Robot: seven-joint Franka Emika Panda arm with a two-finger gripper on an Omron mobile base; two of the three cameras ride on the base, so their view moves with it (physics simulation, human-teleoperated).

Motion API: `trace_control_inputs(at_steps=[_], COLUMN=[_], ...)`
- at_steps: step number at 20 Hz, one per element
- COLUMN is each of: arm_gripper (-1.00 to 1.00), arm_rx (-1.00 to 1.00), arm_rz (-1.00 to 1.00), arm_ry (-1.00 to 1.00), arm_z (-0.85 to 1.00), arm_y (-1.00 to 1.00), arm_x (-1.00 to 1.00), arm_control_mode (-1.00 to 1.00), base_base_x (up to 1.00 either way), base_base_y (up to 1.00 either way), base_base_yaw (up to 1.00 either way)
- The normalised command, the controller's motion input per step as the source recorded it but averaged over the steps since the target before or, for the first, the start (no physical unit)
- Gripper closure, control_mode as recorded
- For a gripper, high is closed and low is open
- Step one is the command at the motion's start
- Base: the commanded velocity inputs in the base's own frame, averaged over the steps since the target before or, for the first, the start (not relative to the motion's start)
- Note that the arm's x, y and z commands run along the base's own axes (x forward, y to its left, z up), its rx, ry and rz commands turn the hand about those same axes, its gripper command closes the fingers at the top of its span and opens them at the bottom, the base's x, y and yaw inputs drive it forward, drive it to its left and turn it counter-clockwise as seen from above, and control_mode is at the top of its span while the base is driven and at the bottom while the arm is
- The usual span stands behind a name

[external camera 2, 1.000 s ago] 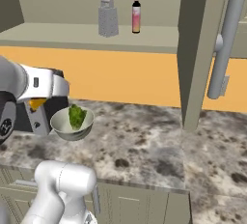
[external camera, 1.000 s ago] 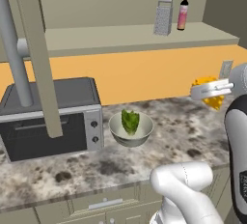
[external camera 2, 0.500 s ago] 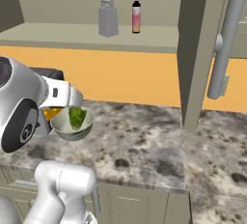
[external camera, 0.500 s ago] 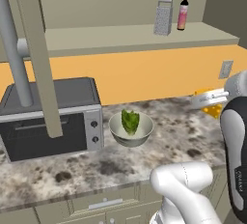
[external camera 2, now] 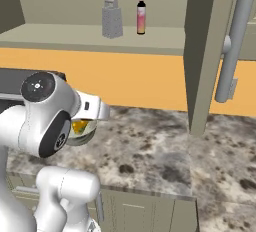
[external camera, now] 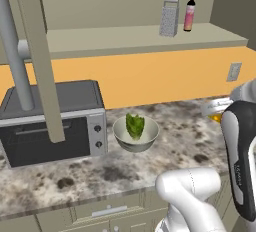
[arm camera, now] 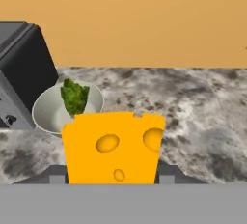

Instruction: Pick the cheese from the fridge and the cheese grater from the cabinet and place them next to the salad bowl.

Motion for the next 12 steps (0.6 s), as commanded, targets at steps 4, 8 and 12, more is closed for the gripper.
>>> trace_control_inputs(at_steps=[4, 8, 12], arm_gripper=[1.00, 1.00, 1.00], arm_rx=[0.00, 0.00, 0.00], arm_rz=[-0.03, -0.01, 0.00], arm_ry=[0.07, 0.03, 0.01], arm_z=[-0.38, -0.38, -0.45], arm_y=[-0.44, -0.04, -0.01], arm_x=[0.27, 0.09, 0.29], arm_control_mode=[-1.00, -1.00, -1.00], base_base_x=[0.00, 0.00, 0.00], base_base_y=[0.00, 0.00, 0.00], base_base_yaw=[0.00, 0.00, 0.00])
